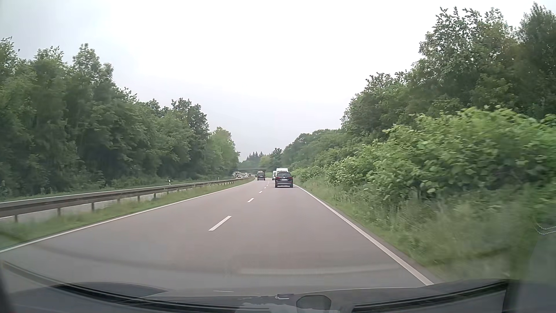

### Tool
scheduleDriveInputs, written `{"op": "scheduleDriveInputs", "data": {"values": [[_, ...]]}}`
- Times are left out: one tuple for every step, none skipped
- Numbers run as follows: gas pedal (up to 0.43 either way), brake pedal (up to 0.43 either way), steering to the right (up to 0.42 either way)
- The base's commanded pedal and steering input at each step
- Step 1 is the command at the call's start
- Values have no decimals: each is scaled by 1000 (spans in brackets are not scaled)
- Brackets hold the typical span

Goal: Follow the waypoints while adhering to traffic rules and regulations

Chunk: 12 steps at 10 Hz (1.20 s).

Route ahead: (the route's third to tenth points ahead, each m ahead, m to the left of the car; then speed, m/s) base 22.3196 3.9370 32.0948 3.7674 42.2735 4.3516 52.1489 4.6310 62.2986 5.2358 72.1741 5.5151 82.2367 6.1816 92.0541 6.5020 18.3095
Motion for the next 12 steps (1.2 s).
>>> {"op": "scheduleDriveInputs", "data": {"values": [[169, 0, -7], [169, 0, -7], [169, 0, -7], [169, 0, -8], [169, 0, -8], [169, 0, -7], [169, 0, -7], [169, 0, -7], [169, 0, -7], [169, 0, -7], [169, 0, -7], [169, 0, -7]]}}
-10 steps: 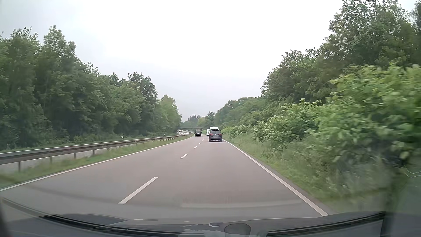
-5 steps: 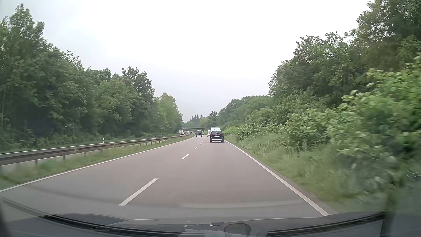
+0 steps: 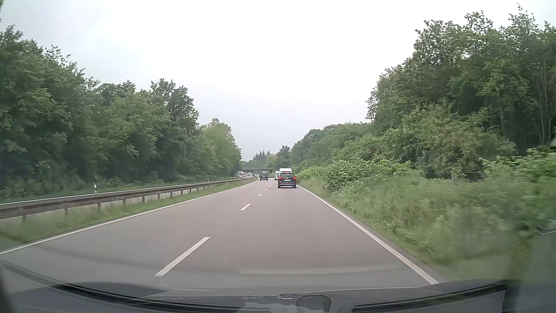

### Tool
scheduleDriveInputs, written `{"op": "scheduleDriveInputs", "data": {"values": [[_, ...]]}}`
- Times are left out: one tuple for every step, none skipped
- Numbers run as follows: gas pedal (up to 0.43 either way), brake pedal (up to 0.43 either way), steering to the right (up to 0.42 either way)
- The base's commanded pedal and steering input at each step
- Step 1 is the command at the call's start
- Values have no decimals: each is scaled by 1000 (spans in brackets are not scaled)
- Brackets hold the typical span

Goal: Follow the waypoints while adhering to traffic rules and regulations

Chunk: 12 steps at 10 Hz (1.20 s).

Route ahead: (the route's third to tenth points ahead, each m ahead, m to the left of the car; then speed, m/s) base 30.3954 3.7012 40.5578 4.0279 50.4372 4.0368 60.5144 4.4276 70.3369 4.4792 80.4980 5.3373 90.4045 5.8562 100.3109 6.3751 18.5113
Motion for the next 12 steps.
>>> {"op": "scheduleDriveInputs", "data": {"values": [[169, 0, -6], [169, 0, -6], [169, 0, -6], [169, 0, -6], [169, 0, -5], [169, 0, -5], [169, 0, -5], [169, 0, -5], [169, 0, -5], [169, 0, -5], [169, 0, -5], [169, 0, -5]]}}
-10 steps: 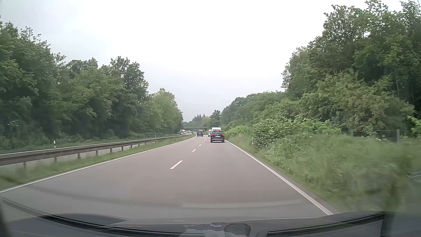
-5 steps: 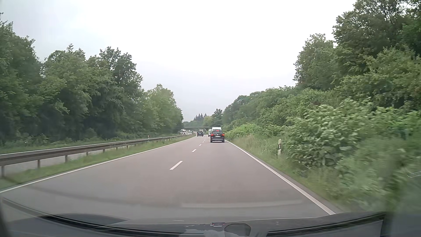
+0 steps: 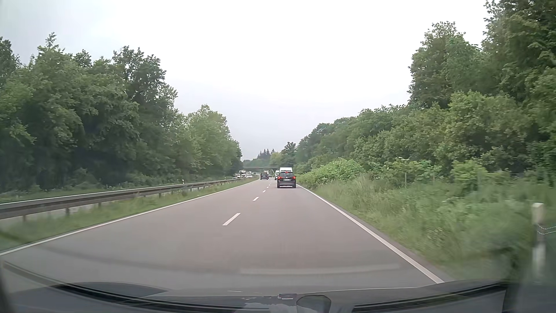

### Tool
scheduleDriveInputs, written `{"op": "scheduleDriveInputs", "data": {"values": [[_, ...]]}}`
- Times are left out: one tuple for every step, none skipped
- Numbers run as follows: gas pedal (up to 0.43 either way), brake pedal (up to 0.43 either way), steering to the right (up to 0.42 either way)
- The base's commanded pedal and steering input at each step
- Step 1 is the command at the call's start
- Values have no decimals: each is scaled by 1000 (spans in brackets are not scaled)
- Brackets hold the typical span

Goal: Follow the waypoints while adhering to traffic rules and regulations

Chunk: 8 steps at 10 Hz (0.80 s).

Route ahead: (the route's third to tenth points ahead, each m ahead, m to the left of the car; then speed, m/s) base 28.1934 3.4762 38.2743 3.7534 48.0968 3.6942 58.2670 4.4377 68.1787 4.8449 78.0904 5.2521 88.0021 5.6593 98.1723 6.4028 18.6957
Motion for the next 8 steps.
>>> {"op": "scheduleDriveInputs", "data": {"values": [[169, 0, -5], [169, 0, -5], [169, 0, -5], [169, 0, -6], [169, 0, -6], [169, 0, -6], [169, 0, -6], [157, 0, -6]]}}
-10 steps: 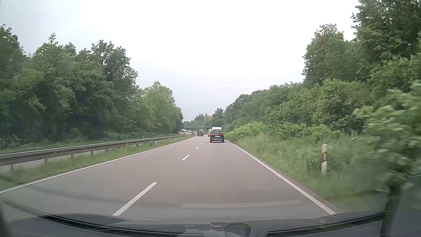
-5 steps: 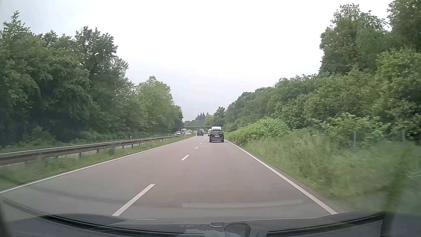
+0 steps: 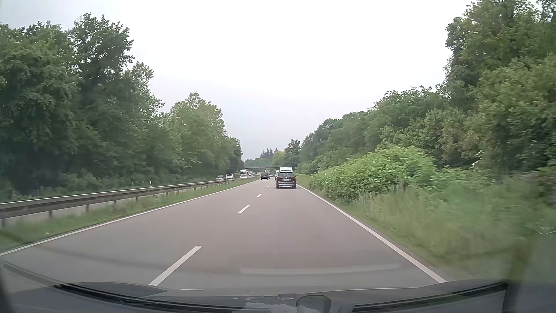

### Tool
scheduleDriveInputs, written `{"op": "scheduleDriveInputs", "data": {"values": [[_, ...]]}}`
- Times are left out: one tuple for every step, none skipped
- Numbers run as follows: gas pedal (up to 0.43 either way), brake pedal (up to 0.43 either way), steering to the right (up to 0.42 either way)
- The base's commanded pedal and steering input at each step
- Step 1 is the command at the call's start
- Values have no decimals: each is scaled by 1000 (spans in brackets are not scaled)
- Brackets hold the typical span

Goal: Follow the waypoints while adhering to traffic rules and regulations

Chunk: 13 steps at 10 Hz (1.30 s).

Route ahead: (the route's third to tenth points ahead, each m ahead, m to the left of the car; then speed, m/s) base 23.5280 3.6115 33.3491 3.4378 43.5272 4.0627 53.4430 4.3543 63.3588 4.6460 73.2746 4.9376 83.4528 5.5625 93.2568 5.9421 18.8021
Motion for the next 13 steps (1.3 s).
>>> {"op": "scheduleDriveInputs", "data": {"values": [[150, 0, -6], [150, 0, -6], [150, 0, -6], [150, 0, -6], [150, 0, -6], [150, 0, -6], [150, 0, -6], [150, 0, -6], [150, 0, -6], [150, 0, -6], [150, 0, -5], [150, 0, -5], [150, 0, -5]]}}
